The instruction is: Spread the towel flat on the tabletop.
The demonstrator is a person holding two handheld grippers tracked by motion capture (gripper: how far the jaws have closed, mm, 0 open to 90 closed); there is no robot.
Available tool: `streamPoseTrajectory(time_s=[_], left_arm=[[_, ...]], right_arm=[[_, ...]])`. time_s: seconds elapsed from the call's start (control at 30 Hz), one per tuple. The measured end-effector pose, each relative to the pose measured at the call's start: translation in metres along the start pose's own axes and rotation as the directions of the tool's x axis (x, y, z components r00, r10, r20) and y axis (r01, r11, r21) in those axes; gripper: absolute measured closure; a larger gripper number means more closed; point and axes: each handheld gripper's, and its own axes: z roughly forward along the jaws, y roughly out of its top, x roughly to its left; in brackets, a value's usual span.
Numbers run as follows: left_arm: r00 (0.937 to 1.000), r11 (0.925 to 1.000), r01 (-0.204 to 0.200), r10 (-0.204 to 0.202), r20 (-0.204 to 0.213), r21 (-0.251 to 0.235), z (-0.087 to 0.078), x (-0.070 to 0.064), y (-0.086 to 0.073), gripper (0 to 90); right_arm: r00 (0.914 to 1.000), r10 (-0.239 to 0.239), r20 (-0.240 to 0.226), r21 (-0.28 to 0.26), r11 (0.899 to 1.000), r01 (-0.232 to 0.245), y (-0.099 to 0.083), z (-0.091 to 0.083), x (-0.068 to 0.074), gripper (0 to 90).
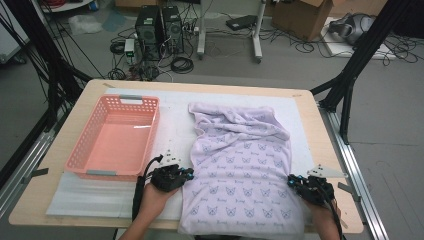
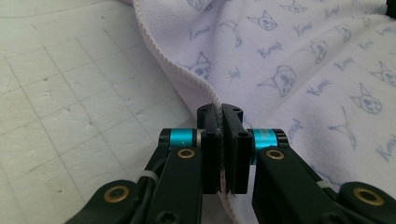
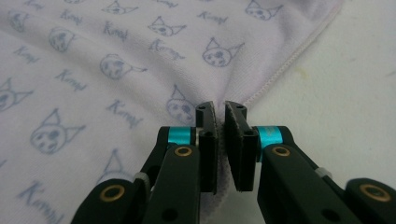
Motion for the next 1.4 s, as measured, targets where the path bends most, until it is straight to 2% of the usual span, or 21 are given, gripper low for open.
streamPoseTrajectory(time_s=[0.33,0.53,0.63,0.7,0.73,0.77,0.87,0.93,1.27,1.4], left_arm=[[1.0,0.9999,-0.007,0.007,0.005,0.01,-0.001,-0.002,-0.003,85.9],[0.9998,0.9998,-0.015,0.015,-0.012,0.012,0.0,-0.003,-0.003,85.9],[0.9999,0.9998,0.008,-0.008,0.008,0.016,0.0,0.0,-0.002,85.9],[0.9999,0.9998,0.009,-0.009,0.01,0.015,0.0,0.0,-0.002,85.9],[1.0,0.9999,0.002,-0.002,0.004,0.014,-0.001,-0.001,-0.003,85.9],[1.0,0.9999,-0.002,0.002,0.001,0.013,-0.001,-0.002,-0.003,85.9],[0.9999,0.9999,-0.001,0.001,0.011,0.013,-0.005,-0.004,-0.006,86.0],[0.9998,0.9999,0.008,-0.008,0.019,0.007,-0.009,-0.007,-0.01,86.0],[0.999,0.9996,-0.024,0.025,0.037,-0.012,-0.03,-0.03,-0.029,86.0],[0.9981,0.9998,-0.016,0.017,0.059,-0.014,-0.039,-0.036,-0.04,85.9]], right_arm=[[0.9999,0.015,-0.005,-0.002,1.0,-0.015,-0.001,0.0,-0.001,82.9],[0.9998,0.02,0.0,-0.001,1.0,-0.02,-0.001,0.0,-0.001,82.8],[0.9998,0.0,0.02,-0.002,1.0,0.0,-0.001,0.0,0.002,82.9],[0.9999,-0.001,0.013,-0.002,1.0,0.001,-0.001,0.001,0.001,82.9],[0.9998,0.022,-0.002,-0.001,1.0,-0.022,-0.001,0.0,-0.001,82.9],[0.9998,0.018,-0.003,-0.004,1.0,-0.018,-0.001,0.0,-0.002,82.8],[0.9996,-0.009,0.026,-0.007,1.0,0.01,-0.002,0.0,0.003,82.9],[0.9994,-0.01,0.033,-0.01,1.0,0.011,-0.003,-0.002,0.004,83.1],[0.9996,0.01,-0.025,-0.012,1.0,-0.01,-0.026,-0.028,0.013,83.1],[0.9983,0.021,-0.055,-0.024,0.999,-0.022,-0.035,-0.04,0.018,83.1]])
